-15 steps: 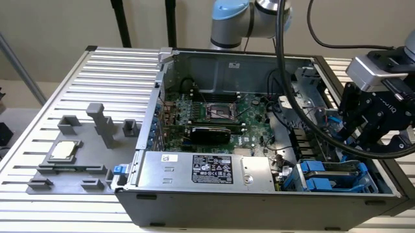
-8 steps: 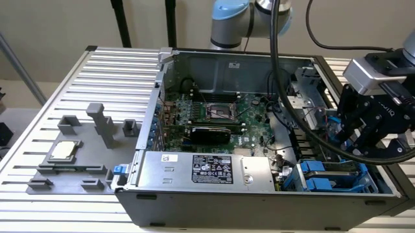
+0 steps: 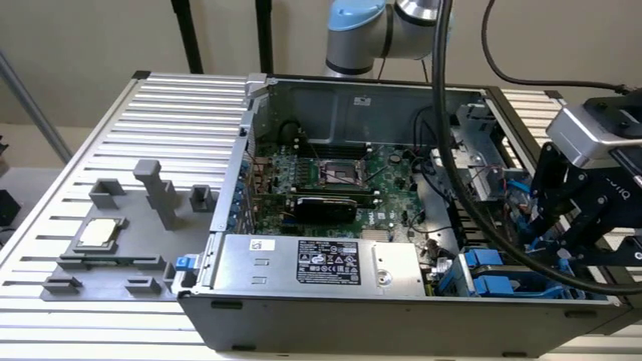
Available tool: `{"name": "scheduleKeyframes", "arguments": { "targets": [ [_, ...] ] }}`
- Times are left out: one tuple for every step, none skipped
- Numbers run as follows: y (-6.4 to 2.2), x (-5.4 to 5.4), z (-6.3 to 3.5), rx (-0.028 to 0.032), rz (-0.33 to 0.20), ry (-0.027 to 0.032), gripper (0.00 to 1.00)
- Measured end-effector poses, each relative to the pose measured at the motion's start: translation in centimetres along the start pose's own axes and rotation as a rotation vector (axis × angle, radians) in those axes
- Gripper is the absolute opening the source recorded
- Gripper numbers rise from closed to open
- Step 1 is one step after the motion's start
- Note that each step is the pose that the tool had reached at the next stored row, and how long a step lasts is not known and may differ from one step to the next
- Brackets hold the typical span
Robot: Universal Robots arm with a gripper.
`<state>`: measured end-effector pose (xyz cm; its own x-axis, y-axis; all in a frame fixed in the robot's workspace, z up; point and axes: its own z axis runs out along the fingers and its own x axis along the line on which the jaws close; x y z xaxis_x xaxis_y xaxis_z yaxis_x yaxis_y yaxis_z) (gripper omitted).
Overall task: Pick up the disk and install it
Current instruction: 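Insert the first disk wire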
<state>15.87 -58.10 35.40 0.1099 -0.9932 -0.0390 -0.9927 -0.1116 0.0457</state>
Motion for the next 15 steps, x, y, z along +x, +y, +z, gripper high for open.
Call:
{"name": "scheduleKeyframes", "arguments": {
  "targets": [
    [-0.11, 0.2, -0.02, 0.0004, 0.0, -0.0037, 1.0],
    [-0.22, 0.4, -0.02, 0.0009, 0.0, -0.0082, 1.0],
    [-0.34, 0.5, -0.04, 0.0015, -0.001, -0.0131, 1.0],
    [-0.46, 0.6, -0.04, 0.002, -0.001, -0.0184, 1.0],
    [-0.57, 0.7, -0.05, 0.0027, -0.001, -0.0242, 1.0],
    [-0.69, 0.7, -0.06, 0.0033, -0.002, -0.0297, 1.0],
    [-0.8, 0.8, -0.06, 0.0038, -0.002, -0.0349, 1.0],
    [-0.89, 0.8, -0.07, 0.0044, -0.003, -0.04, 1.0],
    [-0.97, 0.9, -0.08, 0.005, -0.004, -0.045, 1.0],
    [-1.03, 0.9, -0.07, 0.0057, -0.005, -0.0494, 1.0],
    [-1.07, 0.9, -0.05, 0.0066, -0.007, -0.0534, 1.0],
    [-1.1, 1.0, -0.01, 0.0076, -0.01, -0.0564, 1.0],
    [-1.13, 1.0, 0.04, 0.0087, -0.013, -0.0587, 1.0],
    [-1.16, 1.0, 0.1, 0.0097, -0.017, -0.0602, 1.0],
    [-1.18, 1.0, 0.13, 0.0109, -0.022, -0.0609, 1.0]
  ]
}}
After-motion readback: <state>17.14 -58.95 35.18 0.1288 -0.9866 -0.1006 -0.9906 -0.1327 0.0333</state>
